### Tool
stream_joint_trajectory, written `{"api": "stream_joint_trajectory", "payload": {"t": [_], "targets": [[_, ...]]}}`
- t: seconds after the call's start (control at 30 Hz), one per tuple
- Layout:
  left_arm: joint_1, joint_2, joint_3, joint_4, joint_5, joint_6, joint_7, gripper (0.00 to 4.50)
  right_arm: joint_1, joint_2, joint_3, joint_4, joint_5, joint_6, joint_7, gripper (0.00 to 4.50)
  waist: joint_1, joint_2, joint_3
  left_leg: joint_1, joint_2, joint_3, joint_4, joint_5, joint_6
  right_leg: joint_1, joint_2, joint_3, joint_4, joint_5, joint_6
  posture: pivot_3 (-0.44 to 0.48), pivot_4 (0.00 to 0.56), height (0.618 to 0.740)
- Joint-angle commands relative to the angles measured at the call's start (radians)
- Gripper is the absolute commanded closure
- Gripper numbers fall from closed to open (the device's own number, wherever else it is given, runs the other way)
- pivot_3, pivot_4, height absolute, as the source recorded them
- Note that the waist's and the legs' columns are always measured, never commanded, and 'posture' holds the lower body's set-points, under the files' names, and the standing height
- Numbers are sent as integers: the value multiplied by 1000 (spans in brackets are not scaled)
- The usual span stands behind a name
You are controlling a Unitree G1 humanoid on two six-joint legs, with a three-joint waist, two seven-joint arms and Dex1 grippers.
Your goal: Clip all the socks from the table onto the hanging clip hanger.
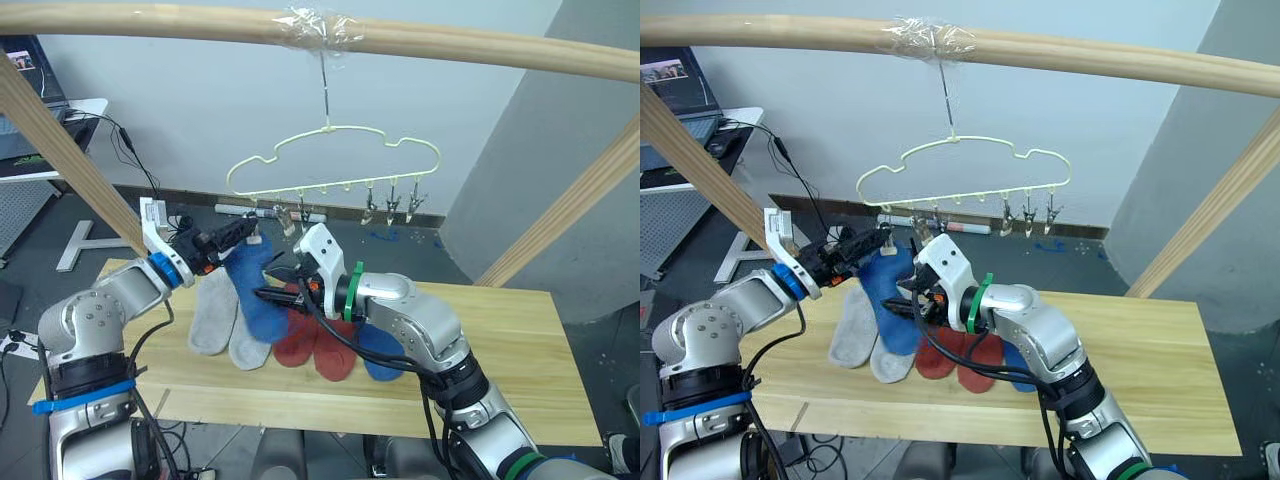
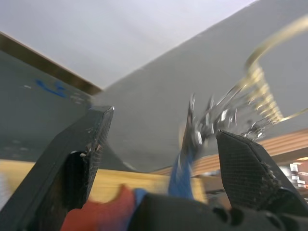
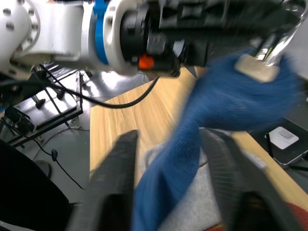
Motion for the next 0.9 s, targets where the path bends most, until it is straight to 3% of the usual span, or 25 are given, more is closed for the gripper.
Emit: {"api": "stream_joint_trajectory", "payload": {"t": [0.03,0.1,0.33,0.6,0.73,0.83,0.9], "targets": [[53,3,-29,-138,34,-67,-17,582,44,-52,-22,-75,10,-10,-4,761,3,0,0,0,0,0,0,0,0,0,0,0,0,0,0,251,199,740],[105,6,-62,-220,71,-118,-33,582,87,-104,-32,-122,9,-13,-5,17,4,0,0,-1,0,0,0,0,0,0,-1,0,-1,0,0,253,200,740],[171,-49,-216,-389,282,-376,-17,582,205,-272,-150,-334,54,-13,-8,17,3,1,0,-1,-1,-1,0,0,0,0,0,0,0,0,0,244,198,740],[147,-176,-324,-333,488,-590,89,582,196,-335,-239,-435,130,18,-21,17,0,1,0,0,-1,-1,1,0,0,2,1,0,0,0,0,206,189,740],[148,-220,-341,-319,519,-636,100,582,180,-346,-250,-442,146,27,-35,17,-1,1,0,0,-1,-1,1,0,1,2,0,1,0,0,0,197,183,740],[151,-236,-347,-311,535,-645,103,1177,169,-351,-259,-446,160,30,-46,0,-1,1,0,0,-1,-1,1,0,1,2,1,1,0,0,0,194,180,740],[149,-244,-348,-299,541,-640,113,1811,164,-355,-260,-448,165,31,-51,0,-1,1,0,0,-1,-1,1,0,1,2,1,0,0,0,0,191,178,740]]}}
